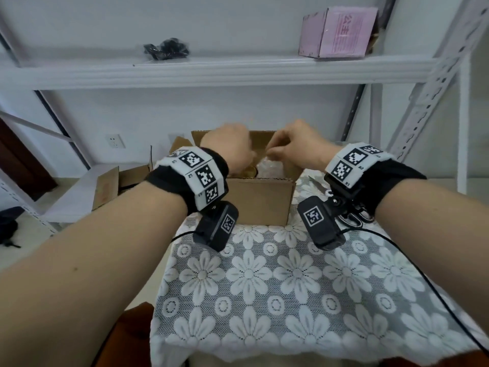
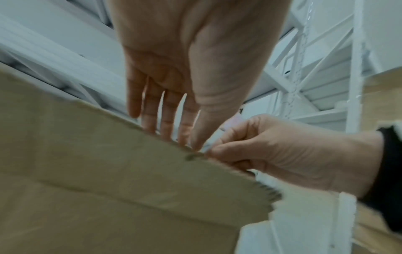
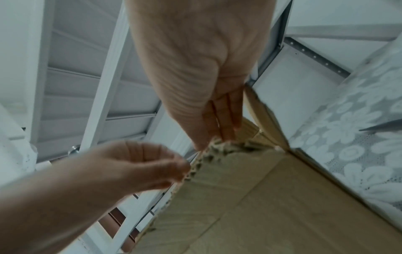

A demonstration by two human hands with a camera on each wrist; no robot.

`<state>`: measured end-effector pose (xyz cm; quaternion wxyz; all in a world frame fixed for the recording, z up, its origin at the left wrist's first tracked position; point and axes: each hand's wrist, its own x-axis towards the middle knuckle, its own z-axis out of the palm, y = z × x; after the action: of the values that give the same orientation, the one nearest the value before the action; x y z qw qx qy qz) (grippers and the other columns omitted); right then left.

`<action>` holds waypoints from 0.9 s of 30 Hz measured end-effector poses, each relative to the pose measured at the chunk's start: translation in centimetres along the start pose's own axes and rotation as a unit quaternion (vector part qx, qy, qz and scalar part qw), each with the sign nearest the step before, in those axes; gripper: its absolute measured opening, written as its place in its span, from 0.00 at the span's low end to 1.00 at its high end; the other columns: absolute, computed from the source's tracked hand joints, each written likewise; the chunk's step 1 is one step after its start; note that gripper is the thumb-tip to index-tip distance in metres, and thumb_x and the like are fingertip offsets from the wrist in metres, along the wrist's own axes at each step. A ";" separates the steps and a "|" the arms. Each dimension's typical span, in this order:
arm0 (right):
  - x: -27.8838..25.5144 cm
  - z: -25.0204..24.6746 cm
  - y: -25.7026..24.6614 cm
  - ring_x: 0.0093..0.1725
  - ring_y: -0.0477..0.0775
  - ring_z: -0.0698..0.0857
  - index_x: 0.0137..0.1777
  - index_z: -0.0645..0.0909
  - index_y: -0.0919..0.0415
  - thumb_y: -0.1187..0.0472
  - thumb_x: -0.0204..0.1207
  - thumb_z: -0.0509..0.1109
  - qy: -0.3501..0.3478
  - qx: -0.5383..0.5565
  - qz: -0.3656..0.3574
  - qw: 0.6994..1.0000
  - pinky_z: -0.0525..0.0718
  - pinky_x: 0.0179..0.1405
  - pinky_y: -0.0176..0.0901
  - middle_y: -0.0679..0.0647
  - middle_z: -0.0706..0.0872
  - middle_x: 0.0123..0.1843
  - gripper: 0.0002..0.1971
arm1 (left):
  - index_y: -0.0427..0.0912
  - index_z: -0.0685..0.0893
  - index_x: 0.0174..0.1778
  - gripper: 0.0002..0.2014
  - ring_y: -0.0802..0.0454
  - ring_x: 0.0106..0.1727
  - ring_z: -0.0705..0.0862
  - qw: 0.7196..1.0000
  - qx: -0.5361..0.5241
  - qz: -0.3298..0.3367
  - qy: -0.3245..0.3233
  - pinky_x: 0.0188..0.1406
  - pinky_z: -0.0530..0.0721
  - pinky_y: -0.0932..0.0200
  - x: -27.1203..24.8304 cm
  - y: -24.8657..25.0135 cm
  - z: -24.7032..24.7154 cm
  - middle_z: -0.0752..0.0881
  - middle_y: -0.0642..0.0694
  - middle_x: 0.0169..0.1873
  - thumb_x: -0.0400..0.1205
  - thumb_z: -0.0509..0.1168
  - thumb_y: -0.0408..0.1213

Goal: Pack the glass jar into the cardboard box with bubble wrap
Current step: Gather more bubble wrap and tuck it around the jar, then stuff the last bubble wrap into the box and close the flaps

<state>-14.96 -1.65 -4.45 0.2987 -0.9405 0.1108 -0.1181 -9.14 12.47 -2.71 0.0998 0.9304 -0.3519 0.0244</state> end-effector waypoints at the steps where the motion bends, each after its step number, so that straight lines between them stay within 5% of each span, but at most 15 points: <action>1: -0.3 -0.5 0.0 0.39 0.46 0.84 0.42 0.88 0.57 0.63 0.74 0.74 0.024 0.013 -0.002 1.000 0.84 0.47 0.41 0.49 0.88 0.38 0.02 | 0.41 0.85 0.48 0.10 0.47 0.48 0.84 0.998 -0.044 0.024 0.024 0.50 0.84 0.53 0.0 1.1 -0.4 0.86 0.46 0.46 0.81 0.66 0.45; 4: -1.3 -1.8 0.8 0.37 0.48 0.80 0.40 0.86 0.56 0.65 0.72 0.72 0.093 0.031 0.004 0.995 0.79 0.39 0.43 0.44 0.80 0.28 0.03 | 0.44 0.81 0.38 0.05 0.50 0.43 0.81 0.982 -0.177 0.066 0.031 0.42 0.78 0.58 -0.2 4.3 -0.2 0.84 0.47 0.40 0.79 0.67 0.38; 7: -2.8 -3.3 2.7 0.33 0.46 0.80 0.43 0.88 0.63 0.62 0.71 0.75 0.150 0.031 0.018 0.988 0.79 0.38 0.41 0.45 0.80 0.28 0.05 | 0.47 0.76 0.31 0.12 0.54 0.35 0.79 0.952 -0.295 0.076 0.005 0.39 0.76 0.61 -0.8 6.3 1.4 0.82 0.51 0.32 0.77 0.71 0.38; 11: -4.9 -4.7 6.6 0.26 0.45 0.78 0.31 0.82 0.58 0.56 0.70 0.78 0.160 0.048 0.073 0.983 0.78 0.33 0.40 0.50 0.81 0.25 0.11 | 0.45 0.78 0.31 0.13 0.59 0.23 0.75 0.906 -0.413 0.086 -0.042 0.28 0.77 0.63 -1.8 8.5 3.1 0.78 0.53 0.25 0.75 0.75 0.38; 13: -5.9 -5.1 8.8 0.30 0.48 0.80 0.30 0.81 0.59 0.56 0.71 0.77 0.166 0.058 0.115 0.978 0.80 0.38 0.45 0.52 0.82 0.27 0.12 | 0.44 0.77 0.32 0.13 0.59 0.22 0.74 0.886 -0.449 0.105 -0.055 0.23 0.78 0.66 -2.3 9.7 3.6 0.79 0.52 0.25 0.76 0.75 0.36; 17: -7.8 -5.2 13.0 0.27 0.48 0.74 0.32 0.79 0.62 0.59 0.74 0.75 0.159 0.028 0.193 0.968 0.74 0.29 0.39 0.52 0.77 0.27 0.12 | 0.42 0.76 0.35 0.12 0.59 0.23 0.76 0.867 -0.481 0.101 -0.082 0.23 0.79 0.68 -2.8 12.0 5.0 0.80 0.49 0.28 0.76 0.74 0.33; 20: -8.6 -4.3 16.1 0.49 0.56 0.82 0.37 0.81 0.58 0.57 0.74 0.73 0.173 -0.037 0.239 0.955 0.81 0.56 0.49 0.56 0.85 0.46 0.07 | 0.43 0.76 0.34 0.12 0.56 0.29 0.79 0.865 -0.489 0.060 -0.096 0.32 0.83 0.66 -2.7 12.9 6.9 0.81 0.47 0.32 0.78 0.70 0.25; 22: -9.2 -3.7 17.4 0.67 0.64 0.76 0.47 0.85 0.52 0.52 0.72 0.72 0.161 -0.126 0.265 0.942 0.73 0.71 0.55 0.61 0.80 0.66 0.07 | 0.43 0.77 0.32 0.15 0.54 0.33 0.80 0.863 -0.495 0.016 -0.102 0.39 0.84 0.60 -2.7 13.2 8.2 0.81 0.47 0.33 0.78 0.64 0.19; 25: -10.1 -3.4 18.4 0.80 0.67 0.58 0.63 0.82 0.44 0.46 0.73 0.71 0.062 -0.177 0.302 0.934 0.57 0.79 0.59 0.60 0.60 0.82 0.18 | 0.42 0.77 0.29 0.17 0.54 0.33 0.78 0.847 -0.519 -0.048 -0.110 0.36 0.82 0.61 -2.6 13.0 9.9 0.79 0.46 0.33 0.78 0.61 0.16; 27: -10.2 -3.1 18.7 0.82 0.68 0.53 0.67 0.79 0.41 0.46 0.73 0.71 0.013 -0.135 0.310 0.941 0.52 0.80 0.61 0.60 0.57 0.84 0.22 | 0.41 0.76 0.27 0.18 0.53 0.34 0.78 0.836 -0.531 -0.067 -0.124 0.34 0.81 0.62 -2.5 12.6 10.6 0.80 0.45 0.34 0.77 0.62 0.15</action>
<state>-28.15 -15.37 -14.61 0.1890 -0.8893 0.4161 -0.0161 -19.58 2.75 -11.22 0.5353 0.7511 -0.2571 -0.2887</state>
